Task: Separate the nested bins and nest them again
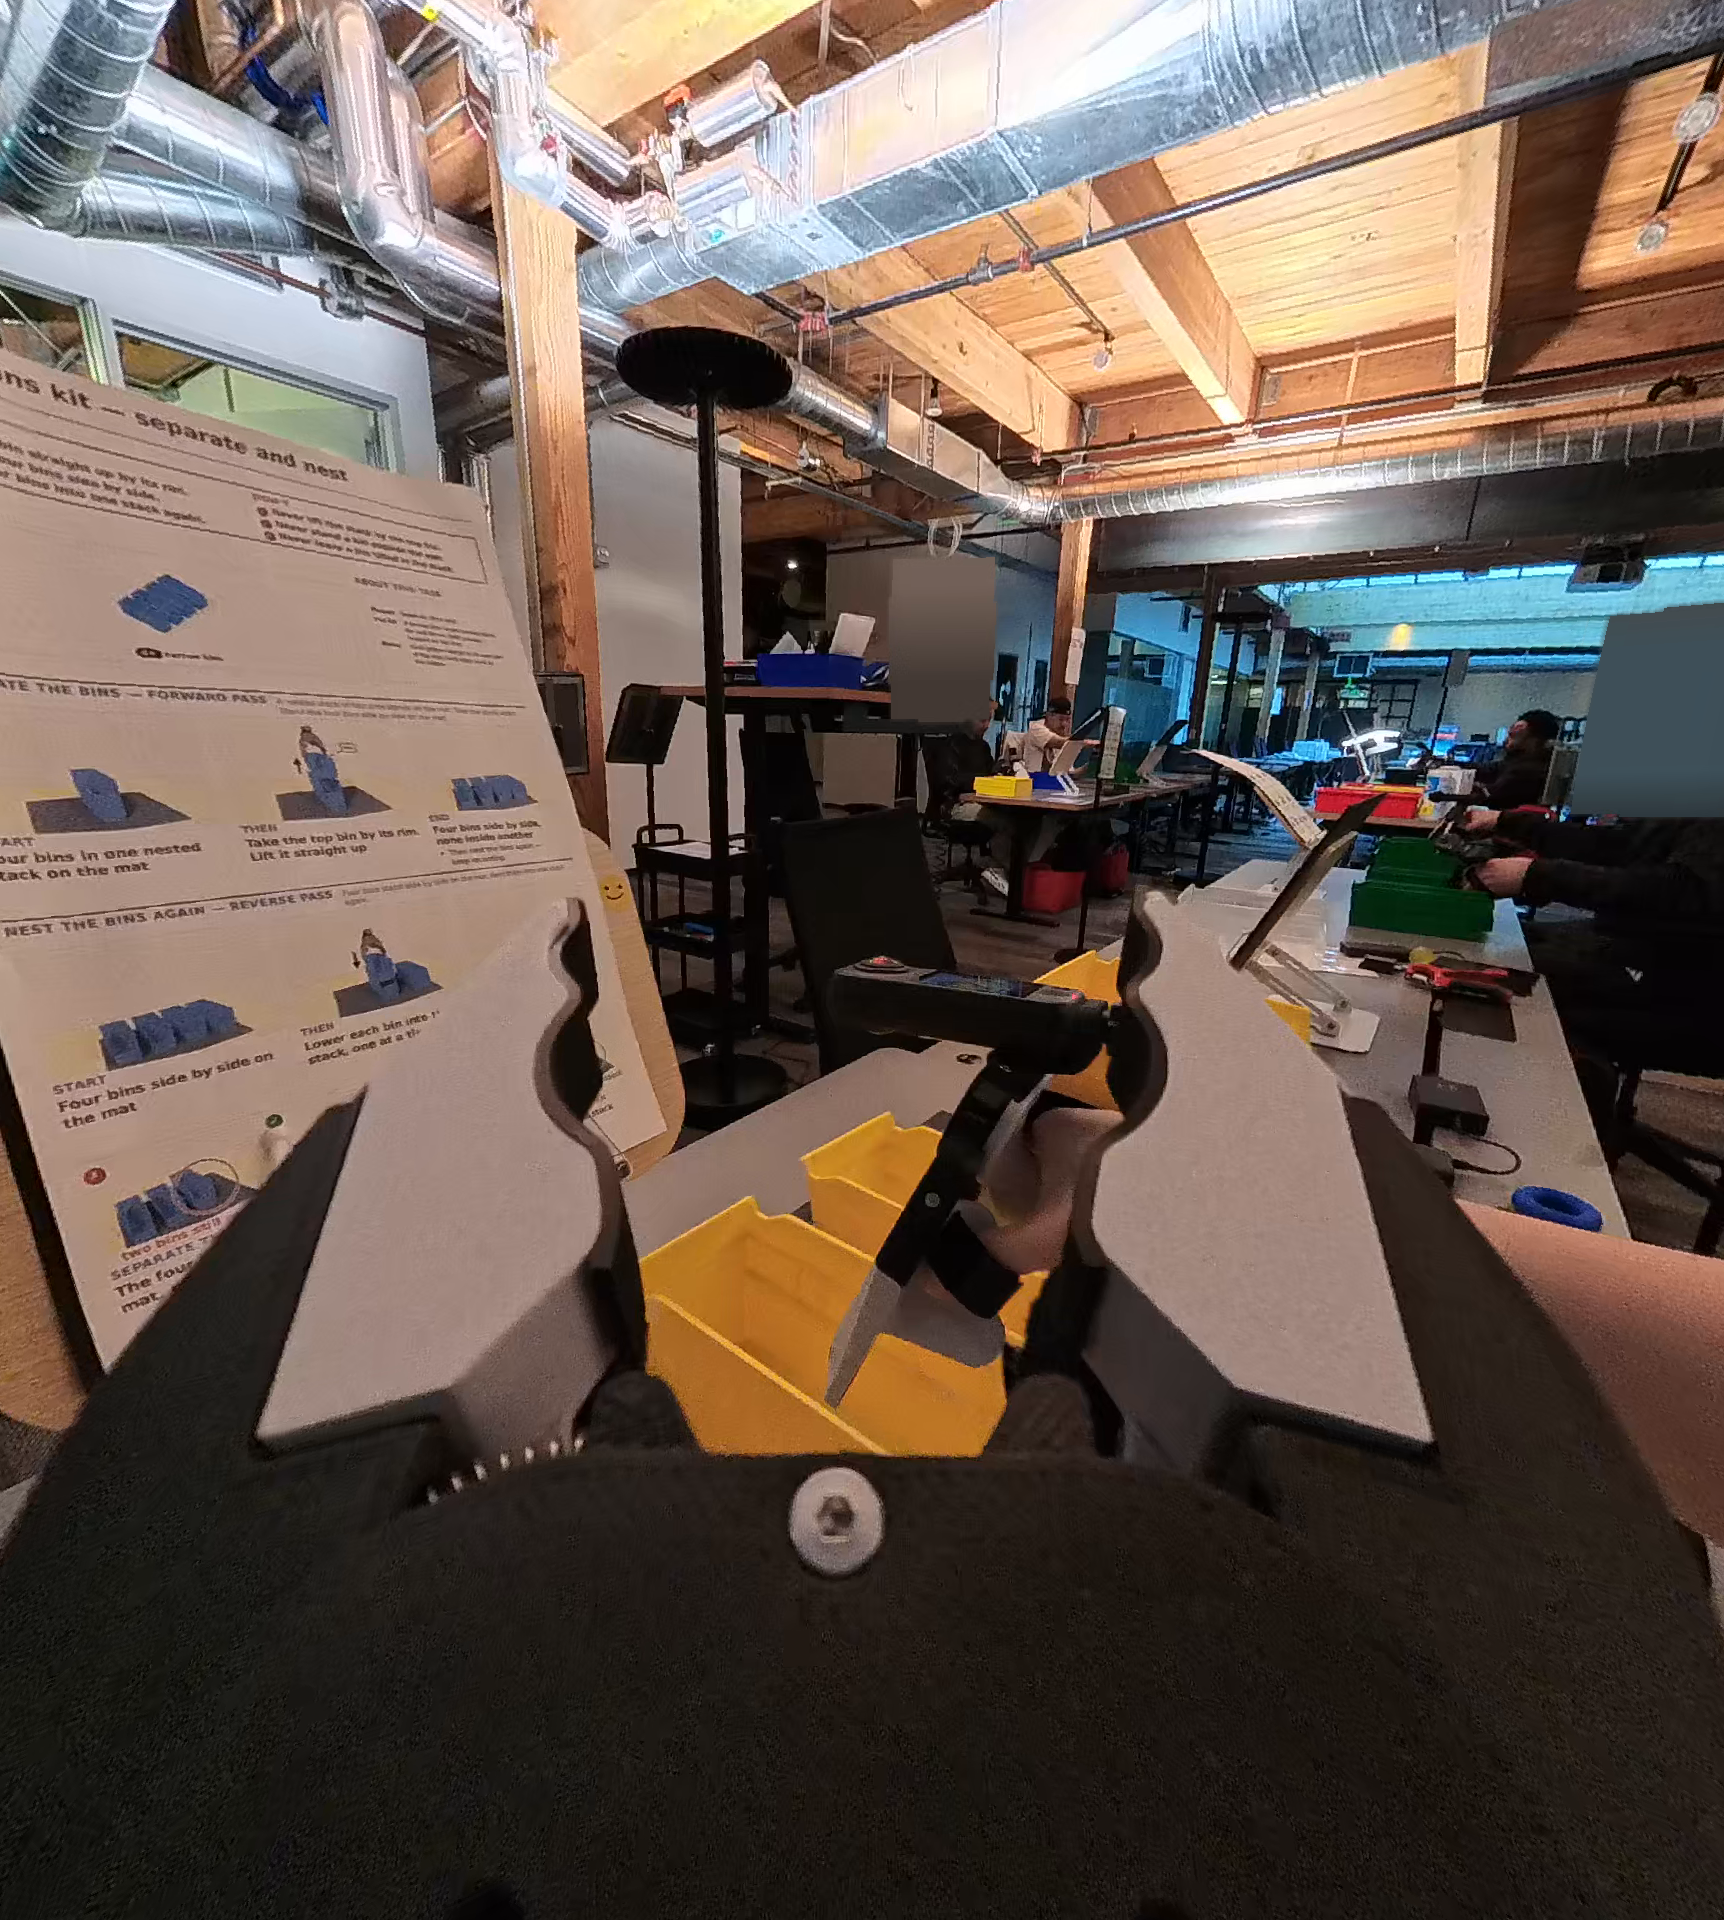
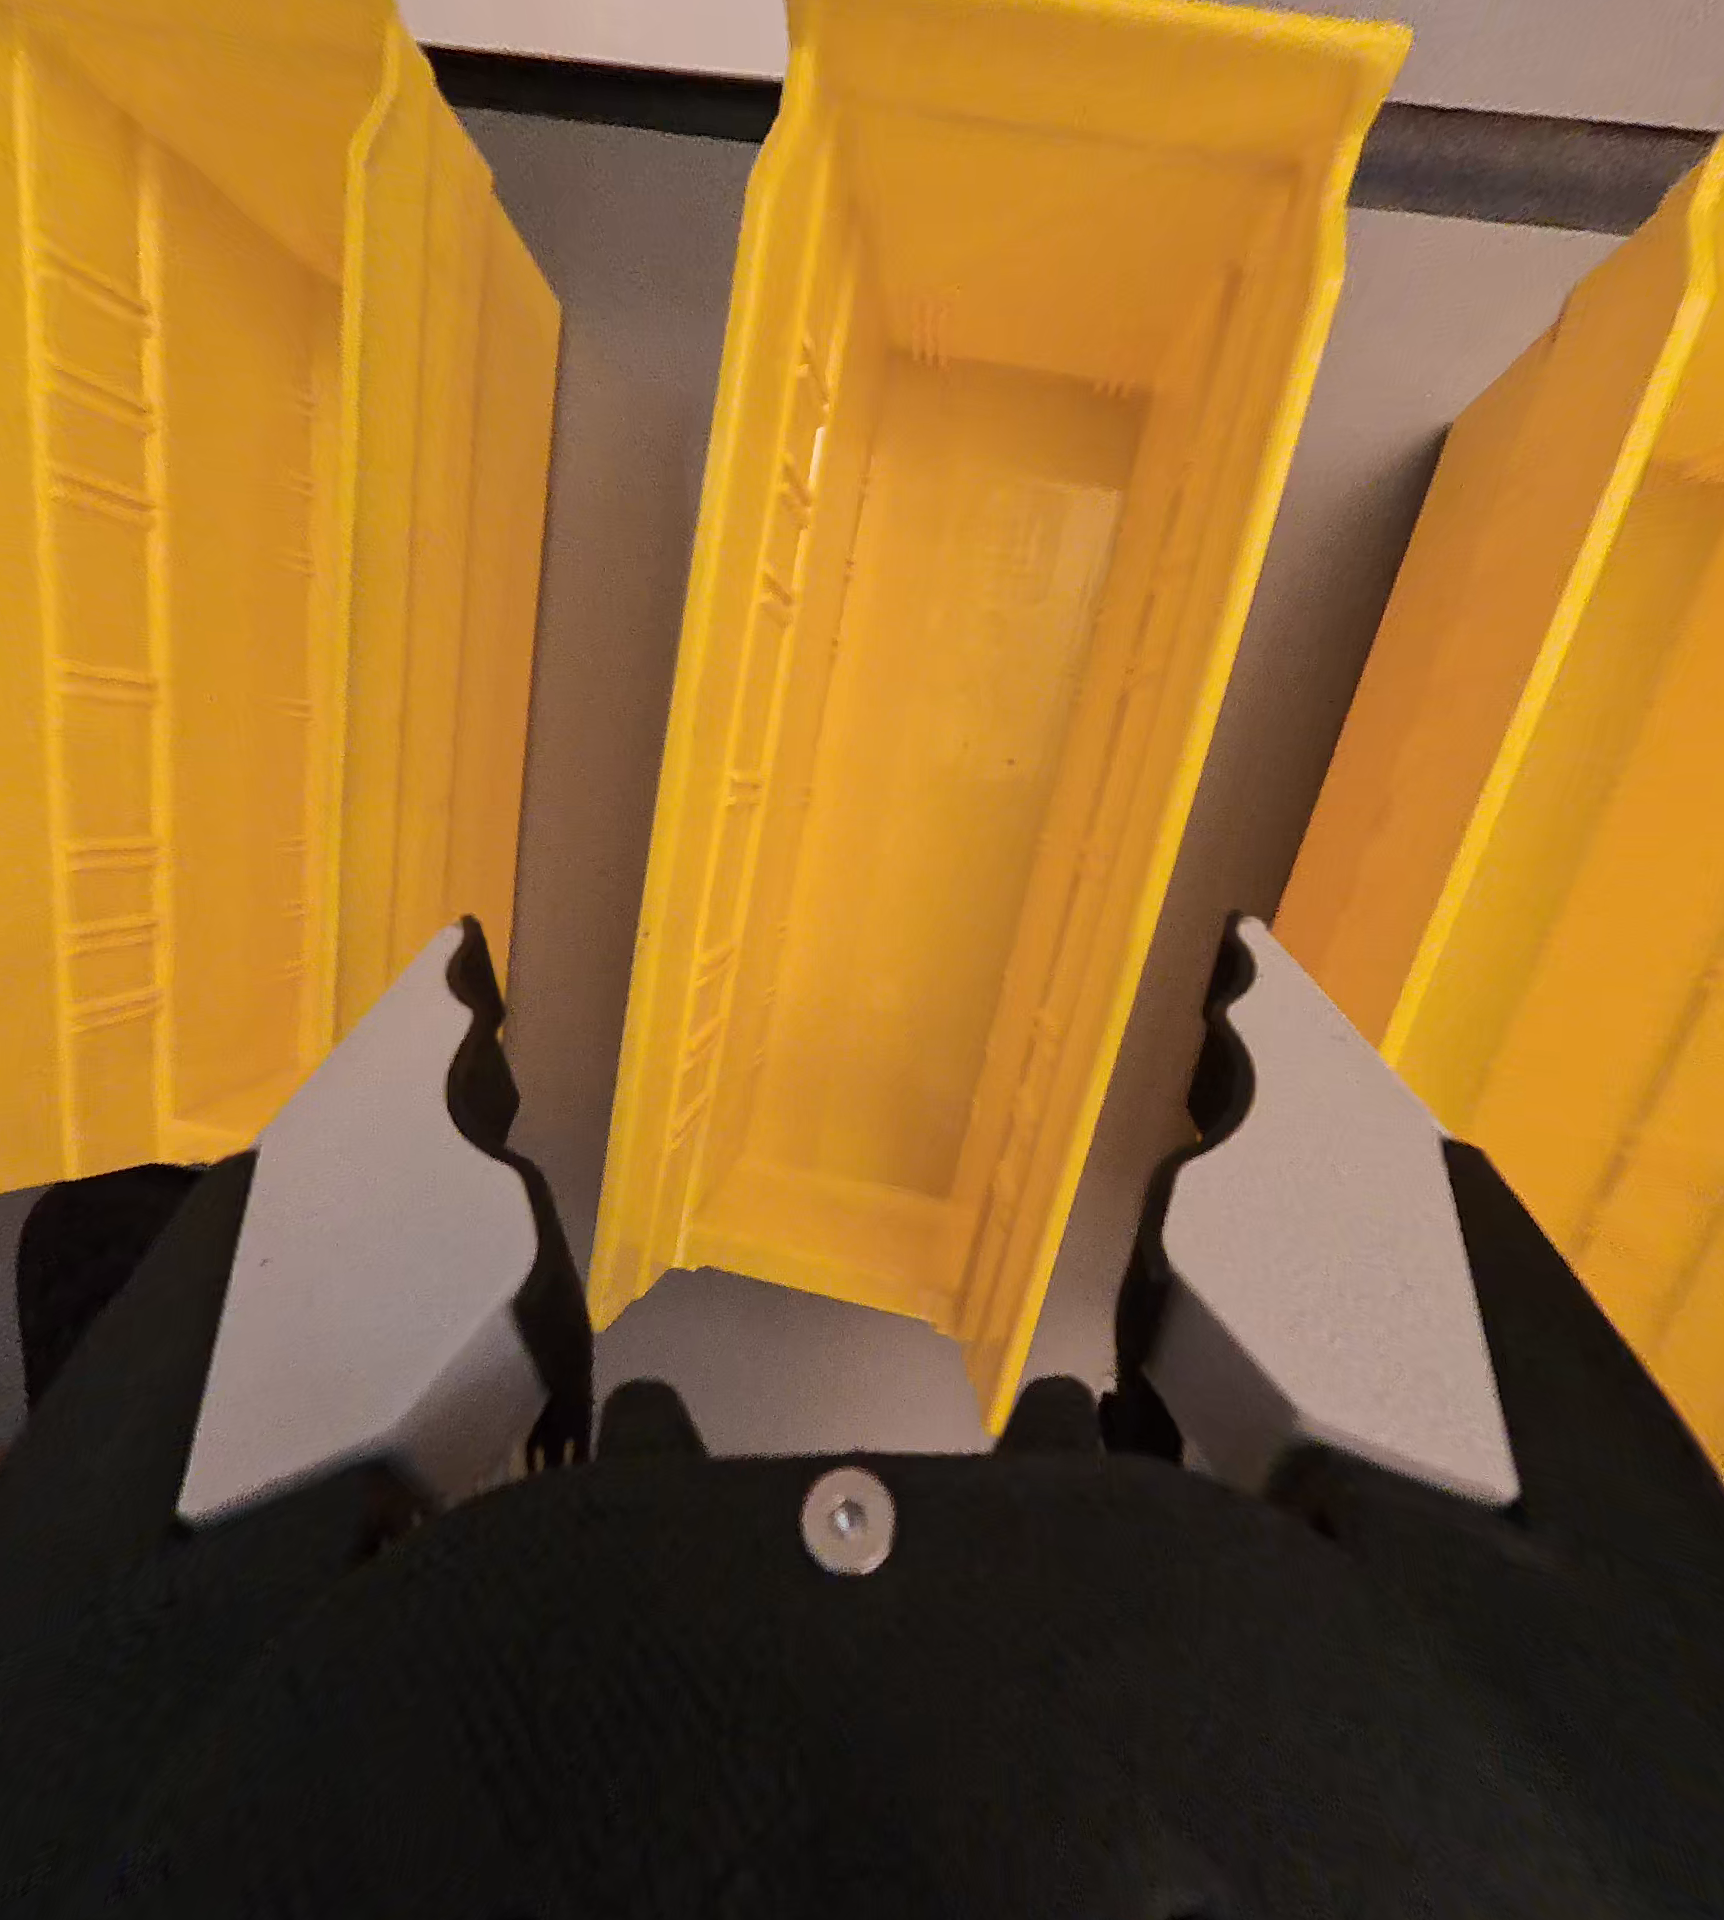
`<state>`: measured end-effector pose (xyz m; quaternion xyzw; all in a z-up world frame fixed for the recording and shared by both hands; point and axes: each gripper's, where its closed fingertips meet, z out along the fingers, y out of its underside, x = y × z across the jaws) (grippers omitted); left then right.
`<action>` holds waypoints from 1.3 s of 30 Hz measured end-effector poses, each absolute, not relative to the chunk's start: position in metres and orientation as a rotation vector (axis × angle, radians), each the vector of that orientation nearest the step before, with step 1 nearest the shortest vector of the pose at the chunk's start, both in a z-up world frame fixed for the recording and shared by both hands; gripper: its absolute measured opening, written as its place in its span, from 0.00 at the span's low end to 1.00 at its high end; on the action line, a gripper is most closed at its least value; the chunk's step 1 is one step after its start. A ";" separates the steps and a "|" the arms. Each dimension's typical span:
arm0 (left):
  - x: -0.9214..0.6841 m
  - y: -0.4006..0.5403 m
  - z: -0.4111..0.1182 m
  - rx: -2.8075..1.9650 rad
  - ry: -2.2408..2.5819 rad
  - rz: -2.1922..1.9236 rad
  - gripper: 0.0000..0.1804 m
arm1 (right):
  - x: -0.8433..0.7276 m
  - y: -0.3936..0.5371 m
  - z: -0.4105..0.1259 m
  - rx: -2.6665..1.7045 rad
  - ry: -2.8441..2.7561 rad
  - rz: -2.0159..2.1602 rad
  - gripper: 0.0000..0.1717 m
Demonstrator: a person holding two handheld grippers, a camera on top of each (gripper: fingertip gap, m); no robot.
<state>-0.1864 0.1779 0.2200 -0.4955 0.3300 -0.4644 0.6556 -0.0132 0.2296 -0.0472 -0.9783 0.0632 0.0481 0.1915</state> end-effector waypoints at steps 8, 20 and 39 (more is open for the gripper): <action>-0.185 0.181 0.215 -1.153 0.757 -1.080 0.55 | -0.004 0.226 -0.048 -2.761 0.153 0.112 0.78; -0.175 0.179 0.210 -1.174 0.795 -1.063 0.54 | 0.023 0.219 -0.045 -2.754 0.164 0.058 0.78; -0.170 0.180 0.206 -1.198 0.801 -1.107 0.52 | 0.144 0.193 -0.088 -2.809 0.401 -0.060 0.79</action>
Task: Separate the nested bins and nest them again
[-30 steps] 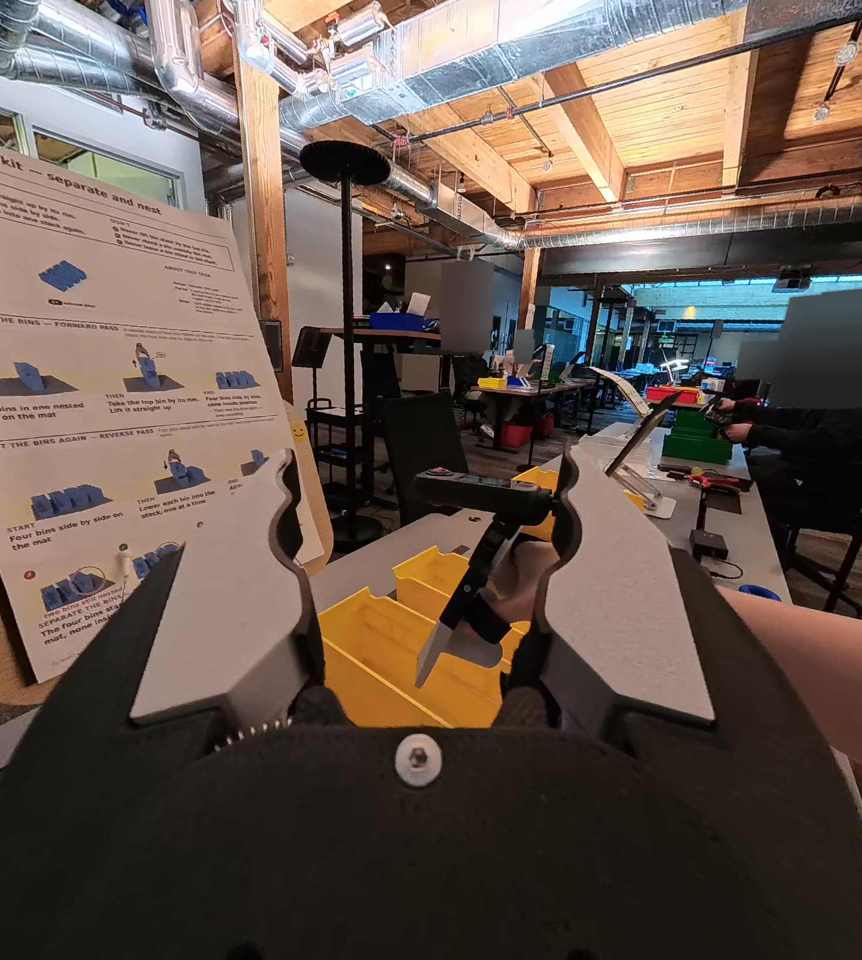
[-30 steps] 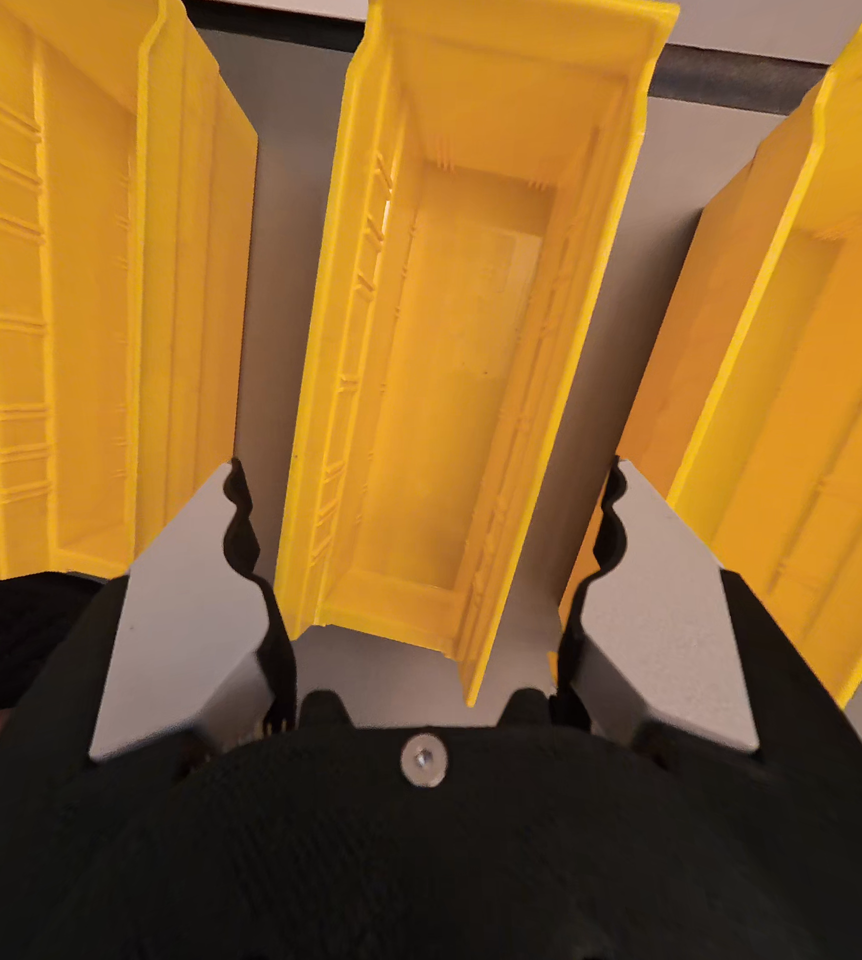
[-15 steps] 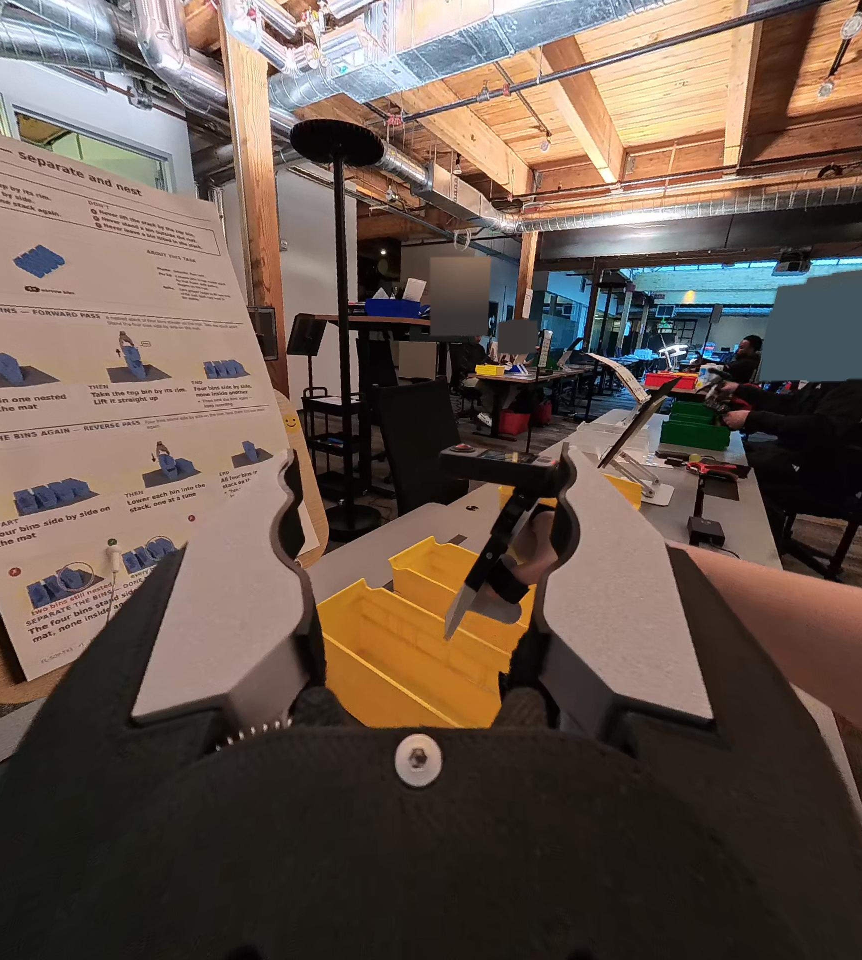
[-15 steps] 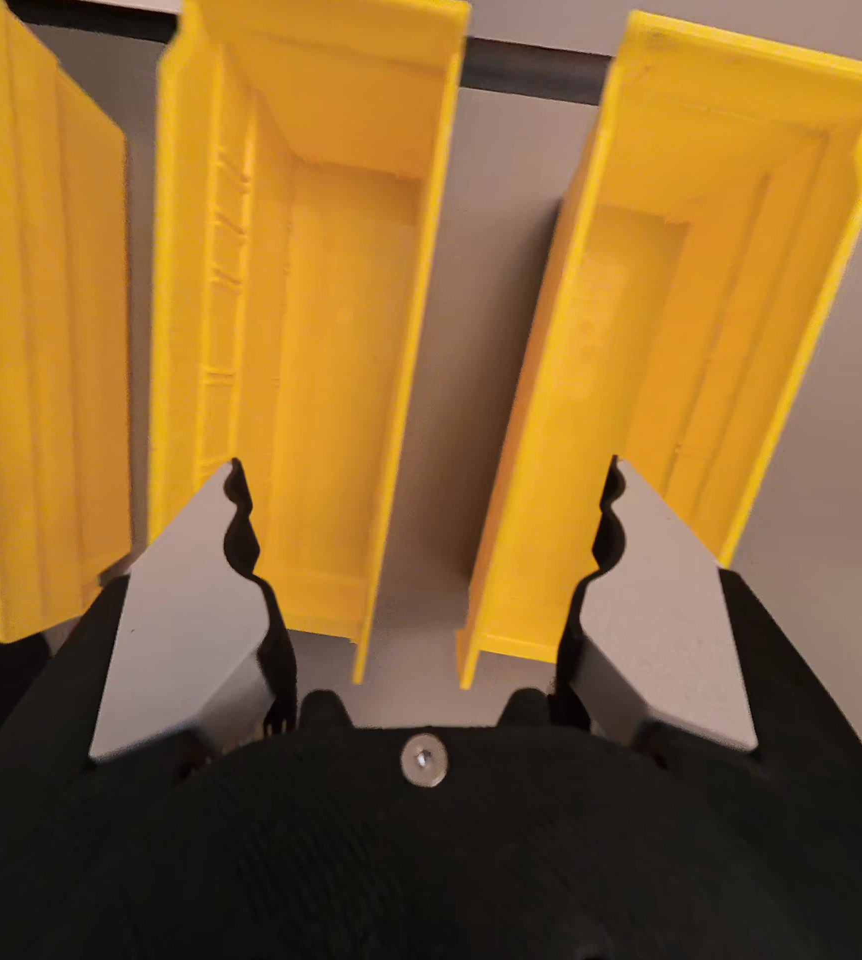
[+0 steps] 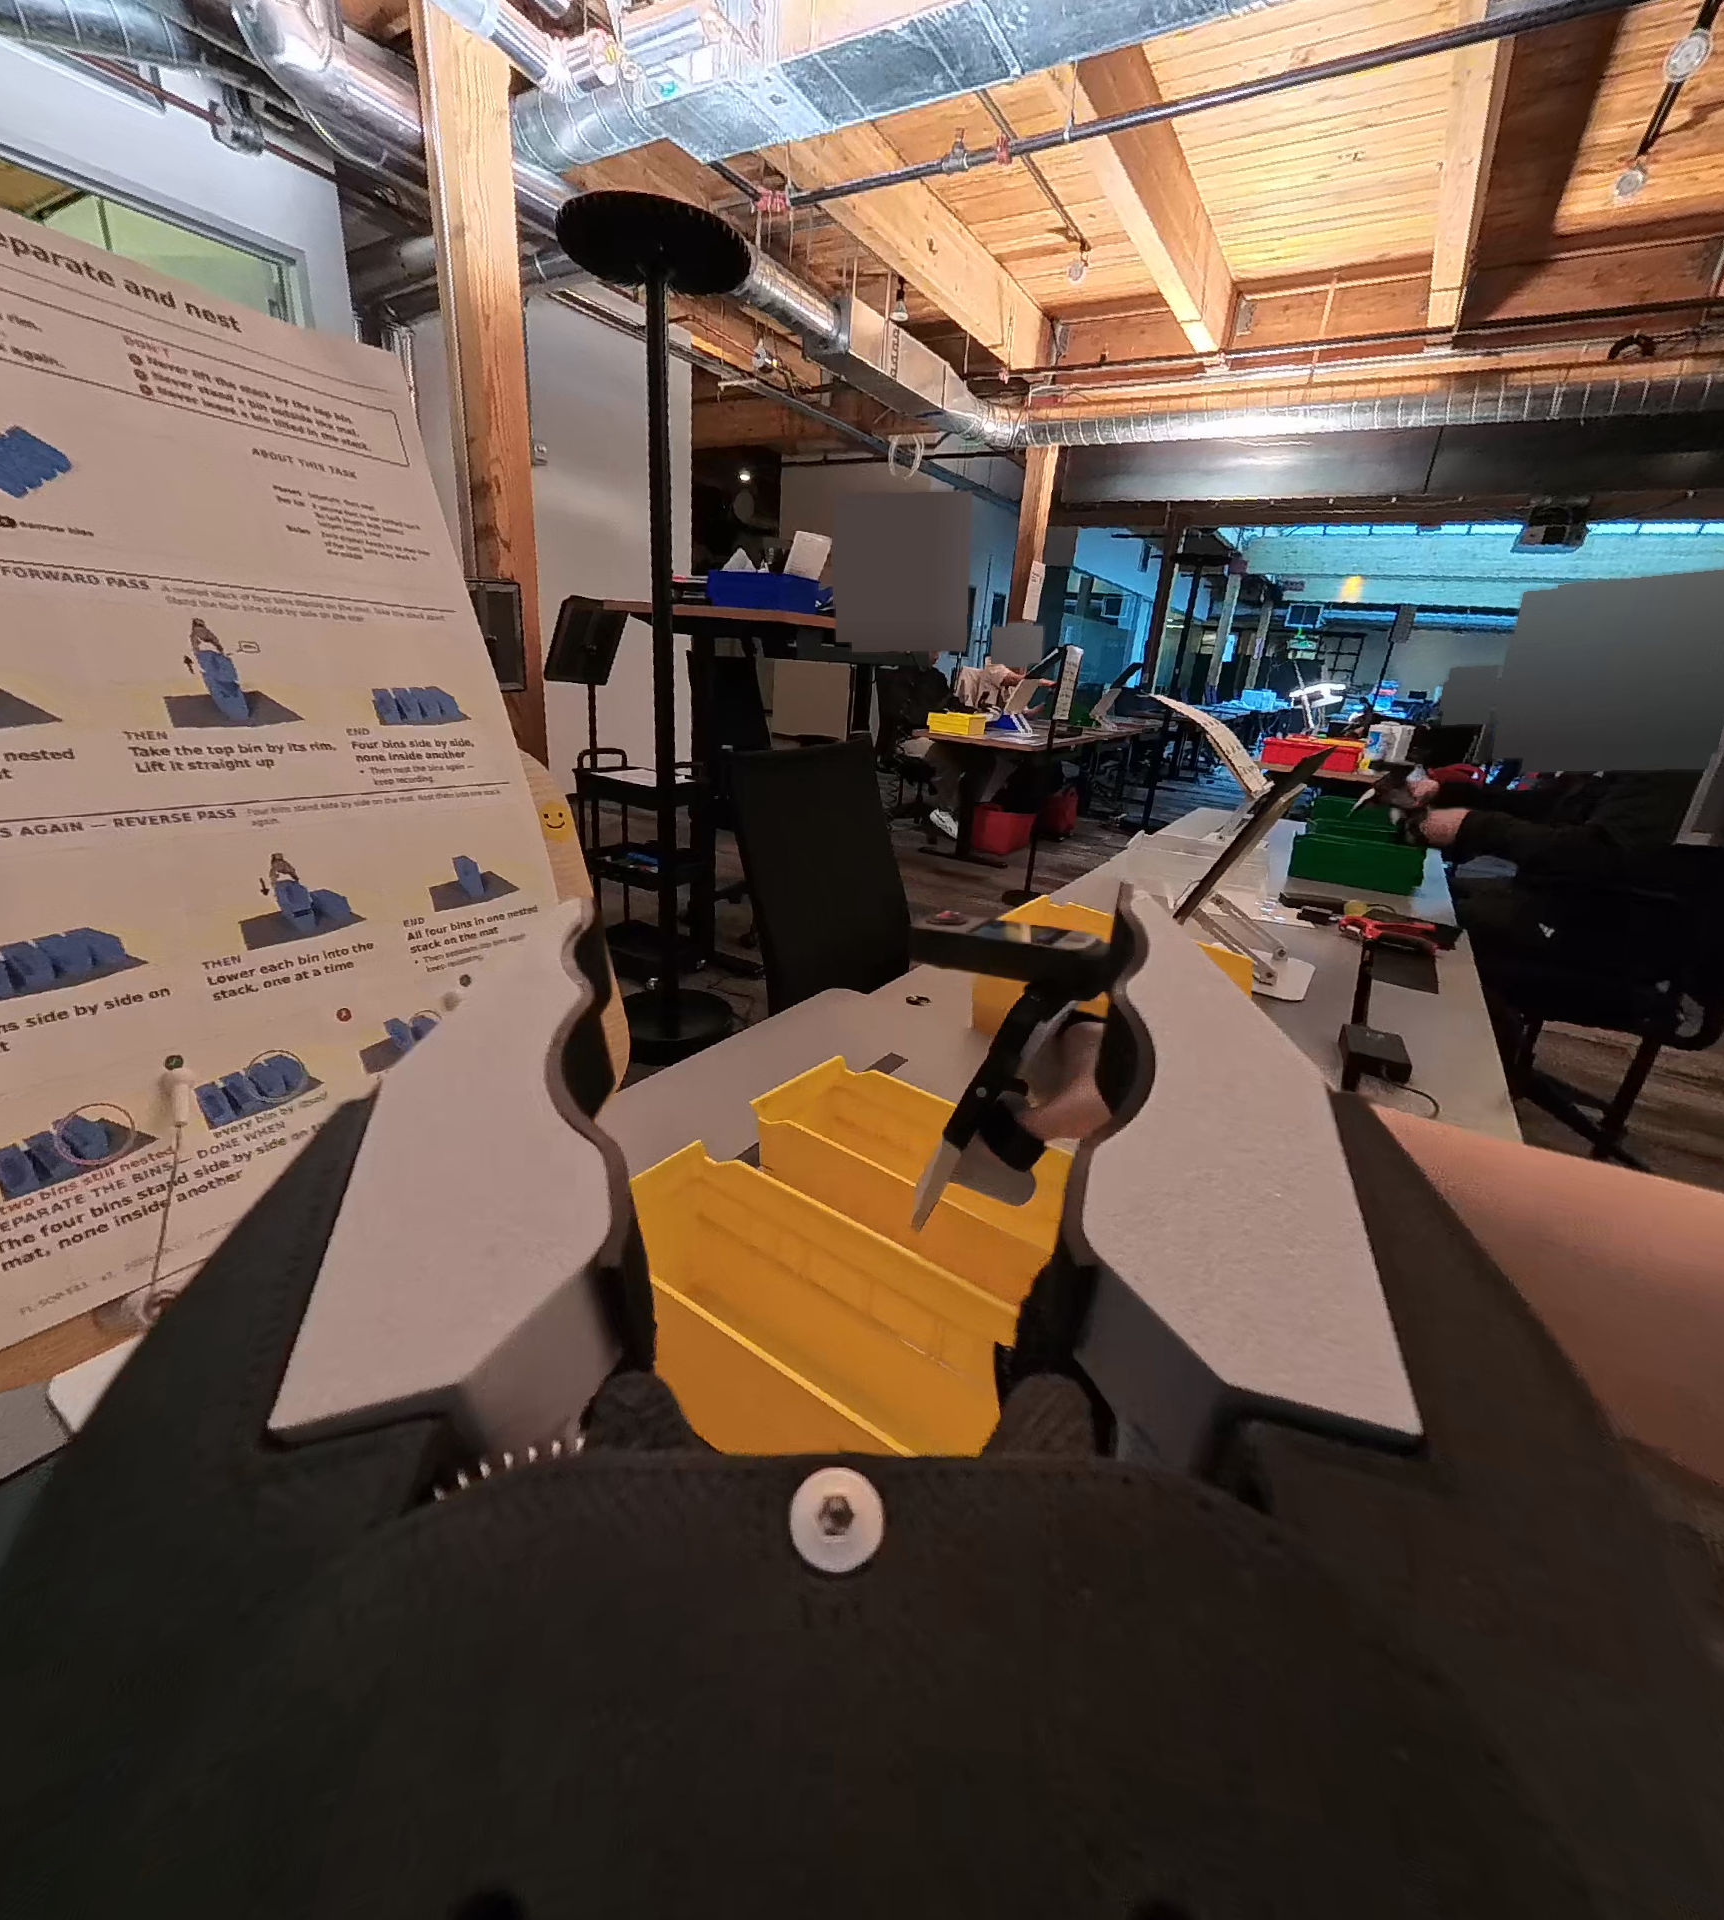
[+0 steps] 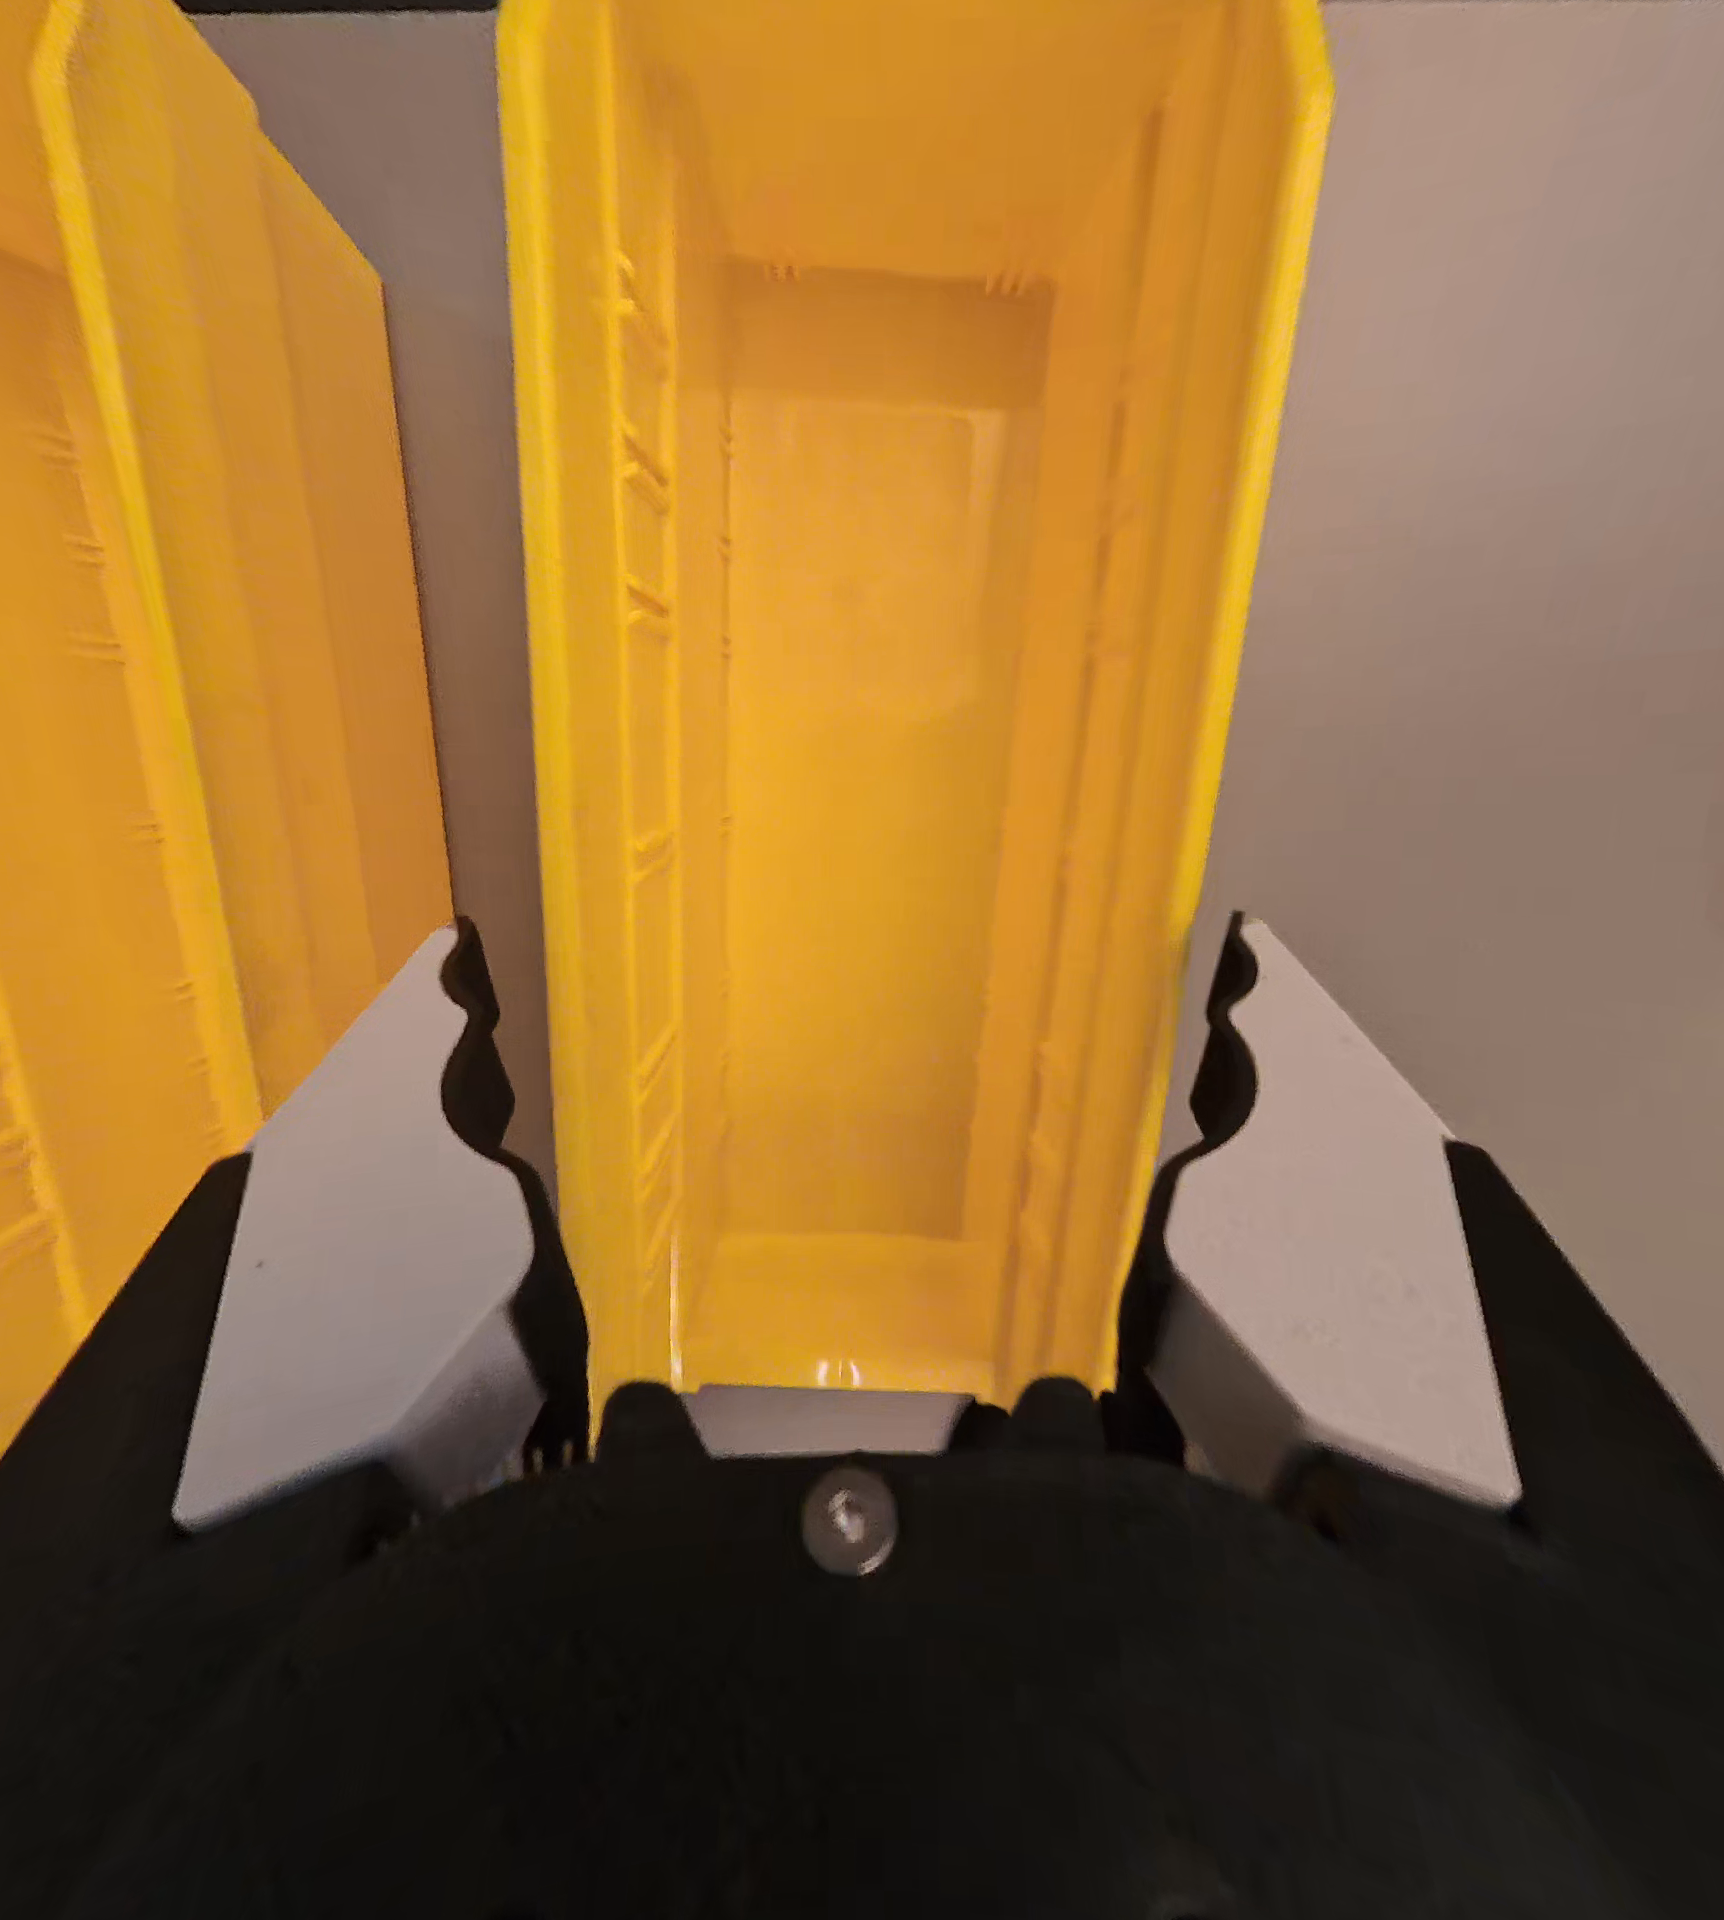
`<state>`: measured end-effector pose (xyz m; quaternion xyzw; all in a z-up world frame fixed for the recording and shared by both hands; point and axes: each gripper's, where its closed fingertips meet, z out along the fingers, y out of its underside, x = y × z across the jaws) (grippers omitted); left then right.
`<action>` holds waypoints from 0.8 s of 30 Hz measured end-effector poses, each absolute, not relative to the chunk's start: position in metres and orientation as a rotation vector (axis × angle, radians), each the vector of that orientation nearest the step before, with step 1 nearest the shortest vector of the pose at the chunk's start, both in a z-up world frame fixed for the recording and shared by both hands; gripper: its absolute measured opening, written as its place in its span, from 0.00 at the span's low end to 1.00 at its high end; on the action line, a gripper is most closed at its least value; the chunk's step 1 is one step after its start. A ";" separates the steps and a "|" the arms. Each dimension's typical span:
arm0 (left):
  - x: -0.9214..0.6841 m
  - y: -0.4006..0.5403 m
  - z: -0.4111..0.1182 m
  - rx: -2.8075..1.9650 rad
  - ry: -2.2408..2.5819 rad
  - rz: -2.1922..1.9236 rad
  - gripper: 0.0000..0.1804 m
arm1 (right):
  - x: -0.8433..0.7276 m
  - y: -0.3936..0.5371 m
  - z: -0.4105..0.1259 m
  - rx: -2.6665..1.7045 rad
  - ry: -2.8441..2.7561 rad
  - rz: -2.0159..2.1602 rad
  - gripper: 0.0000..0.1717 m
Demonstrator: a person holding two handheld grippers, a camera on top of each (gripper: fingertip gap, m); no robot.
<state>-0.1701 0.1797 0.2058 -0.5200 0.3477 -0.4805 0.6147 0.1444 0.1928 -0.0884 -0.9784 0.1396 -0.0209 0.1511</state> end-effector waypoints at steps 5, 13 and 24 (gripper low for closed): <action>-0.166 0.178 0.205 -1.199 0.818 -1.103 0.52 | 0.149 0.197 -0.108 -2.867 0.459 -0.027 0.77; -0.158 0.182 0.195 -1.249 0.829 -1.135 0.50 | 0.147 0.179 -0.104 -2.973 0.409 0.017 0.61; -0.165 0.185 0.196 -1.271 0.796 -1.135 0.48 | 0.138 0.155 -0.029 -2.945 0.482 0.035 0.61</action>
